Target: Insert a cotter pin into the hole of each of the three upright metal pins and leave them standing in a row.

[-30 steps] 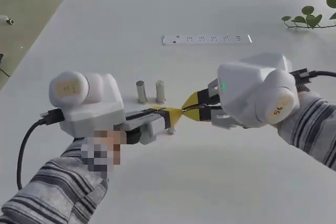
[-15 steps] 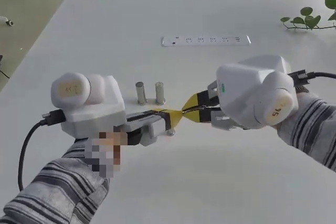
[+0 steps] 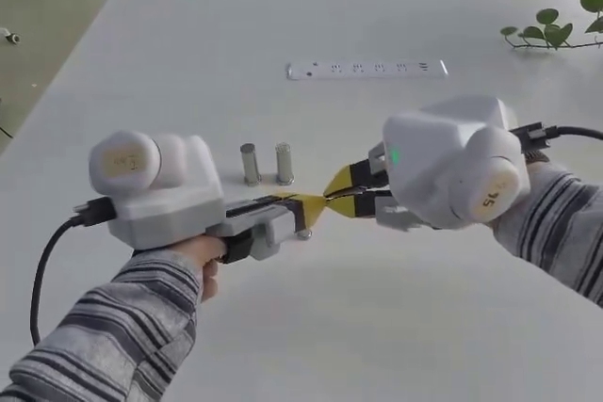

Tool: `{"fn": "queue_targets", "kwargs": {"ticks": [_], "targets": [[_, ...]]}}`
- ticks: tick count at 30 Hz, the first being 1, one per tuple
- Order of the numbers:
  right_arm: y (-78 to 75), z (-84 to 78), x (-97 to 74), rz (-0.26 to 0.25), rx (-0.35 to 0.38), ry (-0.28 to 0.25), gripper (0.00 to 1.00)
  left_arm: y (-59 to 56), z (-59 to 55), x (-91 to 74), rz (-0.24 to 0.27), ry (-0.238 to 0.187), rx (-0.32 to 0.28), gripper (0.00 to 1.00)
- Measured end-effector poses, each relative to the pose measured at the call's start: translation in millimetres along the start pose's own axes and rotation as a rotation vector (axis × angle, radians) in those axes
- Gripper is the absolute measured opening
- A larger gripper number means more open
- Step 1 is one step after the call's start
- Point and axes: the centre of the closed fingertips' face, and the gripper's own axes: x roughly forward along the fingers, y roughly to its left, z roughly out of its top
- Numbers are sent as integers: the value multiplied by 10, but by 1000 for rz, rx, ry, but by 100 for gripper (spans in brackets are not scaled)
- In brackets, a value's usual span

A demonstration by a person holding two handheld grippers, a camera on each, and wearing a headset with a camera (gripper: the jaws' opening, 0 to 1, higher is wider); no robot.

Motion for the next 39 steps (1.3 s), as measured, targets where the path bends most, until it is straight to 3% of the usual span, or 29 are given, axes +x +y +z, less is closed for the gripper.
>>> {"fn": "queue_targets", "kwargs": {"ticks": [6, 9, 11, 15, 17, 21, 24, 31, 39], "targets": [[-1, -49, 11, -7, 42, 5, 0, -13, 11, -5, -14, 2, 12, 0], [33, -92, 20, 6, 146, -9, 2, -5, 9, -18, -18, 6, 35, 0], [55, -113, 17, 22, 219, -25, 3, 11, -14, -35, -15, 19, 80, 0], [57, -137, -3, 37, 355, -66, 5, 58, -96, -69, -2, 67, 231, 0], [21, -186, 3, 44, 440, -85, 6, 20, -114, -81, -27, 61, 268, 0], [33, -214, 1, 74, 586, -127, 8, 39, -158, -109, -24, 80, 398, 0], [102, -163, -20, 133, 673, -182, 9, 1, -189, -120, -49, 84, 427, 0], [301, -76, -49, 238, 745, -220, 8, -74, -270, -138, -121, 125, 518, 0], [468, 14, -61, 312, 750, -243, 5, -178, -344, -143, -182, 145, 538, 0]]}}
